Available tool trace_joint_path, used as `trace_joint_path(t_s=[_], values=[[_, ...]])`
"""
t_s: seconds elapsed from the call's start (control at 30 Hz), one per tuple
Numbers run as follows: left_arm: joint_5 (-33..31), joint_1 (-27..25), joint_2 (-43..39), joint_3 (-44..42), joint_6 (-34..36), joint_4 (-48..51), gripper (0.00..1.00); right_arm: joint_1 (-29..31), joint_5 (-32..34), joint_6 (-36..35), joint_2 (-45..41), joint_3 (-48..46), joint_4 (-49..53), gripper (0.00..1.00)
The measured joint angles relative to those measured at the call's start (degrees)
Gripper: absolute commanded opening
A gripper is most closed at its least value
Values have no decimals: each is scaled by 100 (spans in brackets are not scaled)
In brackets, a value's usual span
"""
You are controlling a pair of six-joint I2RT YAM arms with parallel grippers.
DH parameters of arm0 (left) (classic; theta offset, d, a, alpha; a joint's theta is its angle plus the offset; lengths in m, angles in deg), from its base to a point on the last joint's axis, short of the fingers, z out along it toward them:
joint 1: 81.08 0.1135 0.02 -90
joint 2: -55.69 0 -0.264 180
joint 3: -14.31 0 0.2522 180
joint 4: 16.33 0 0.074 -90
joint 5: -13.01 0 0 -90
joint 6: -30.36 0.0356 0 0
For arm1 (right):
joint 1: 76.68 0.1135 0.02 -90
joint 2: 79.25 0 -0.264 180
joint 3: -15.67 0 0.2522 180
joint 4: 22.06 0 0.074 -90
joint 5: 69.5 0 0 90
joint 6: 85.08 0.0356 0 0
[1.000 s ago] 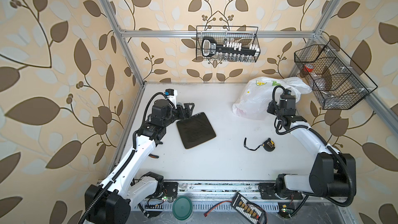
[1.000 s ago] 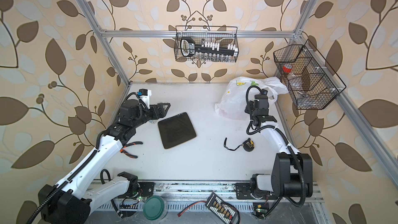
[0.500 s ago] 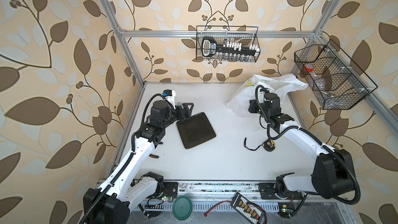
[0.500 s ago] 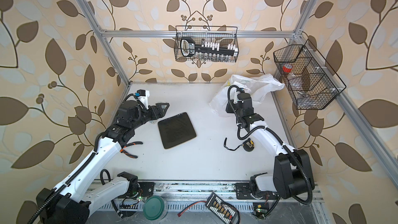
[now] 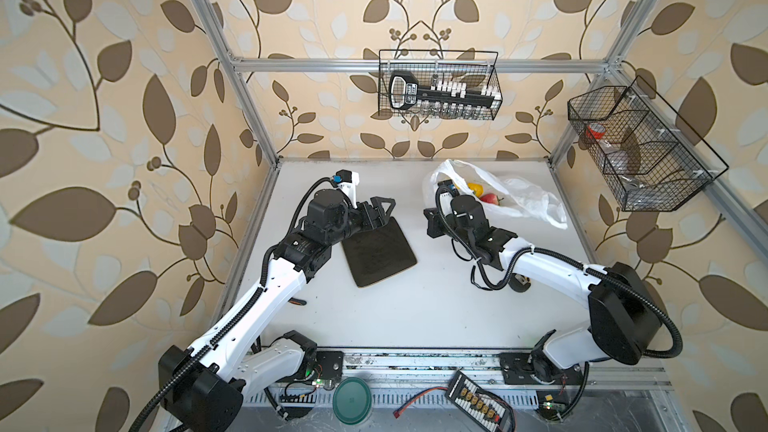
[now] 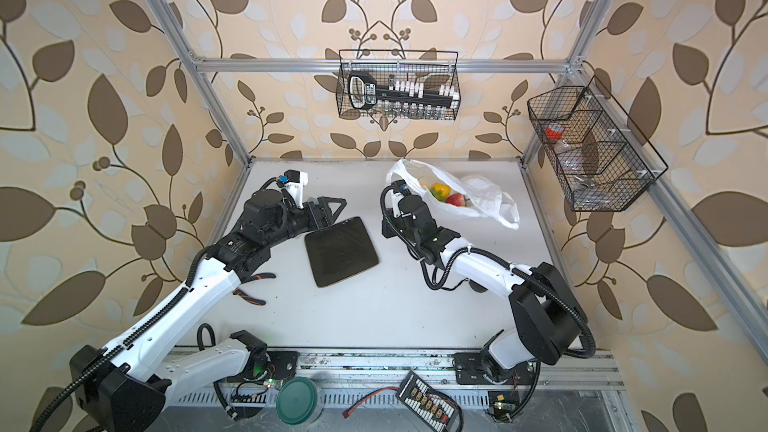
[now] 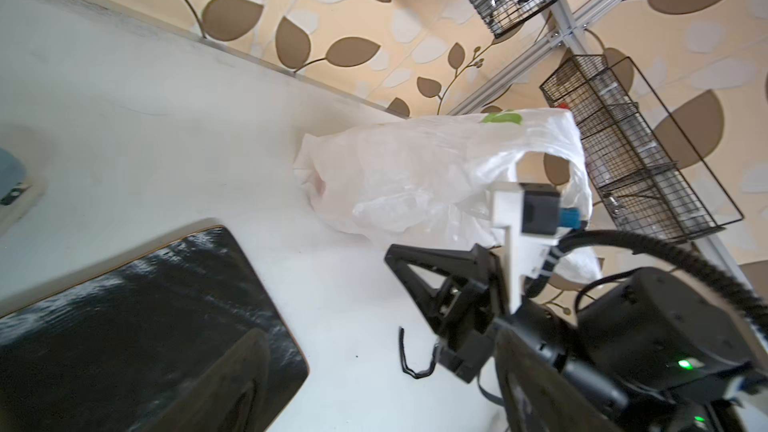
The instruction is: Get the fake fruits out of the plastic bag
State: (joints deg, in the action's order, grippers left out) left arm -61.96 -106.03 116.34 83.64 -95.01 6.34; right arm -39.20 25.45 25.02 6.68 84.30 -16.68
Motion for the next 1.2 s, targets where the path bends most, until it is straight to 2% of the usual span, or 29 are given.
trace_joint_path(t_s=[0.07, 0.1, 0.17, 0.23, 0.43, 0.6, 0.7, 0.8, 0.97, 1.07, 1.2], values=[[2, -105, 35, 153, -63, 33, 85, 31, 70, -15, -72, -15, -13, 36], [4, -144, 63, 221, -83, 48, 85, 28, 90, -79, -149, -52, -7, 46], [13, -236, 155, 387, -92, 61, 85, 24, 107, -188, -498, -227, 85, 58], [15, -343, 267, 551, -94, 72, 86, 26, 46, -334, -1016, -459, 299, 63], [96, -813, 675, 1051, -85, 155, 86, 28, -660, -614, -3064, -769, 1657, 65], [68, -1362, 1029, 1353, -83, 267, 86, 28, -1113, -144, -4308, -374, 3121, 63], [-63, -1742, 1257, 1530, -85, 413, 86, 28, -675, 457, -4640, 221, 3947, 62], [-251, -2063, 1410, 1700, -111, 627, 88, 28, 162, 966, -4686, 765, 4555, 62], [-514, -2352, 1707, 2074, -221, 1064, 87, 28, 1185, 1508, -4496, 922, 5071, 62], [-686, -2389, 2028, 2420, -291, 1239, 81, 28, 1506, 1690, -4242, 903, 5226, 62], [-1045, -2389, 2559, 2861, -391, 1370, 67, 28, 1757, 1794, -3978, 726, 5222, 62]])
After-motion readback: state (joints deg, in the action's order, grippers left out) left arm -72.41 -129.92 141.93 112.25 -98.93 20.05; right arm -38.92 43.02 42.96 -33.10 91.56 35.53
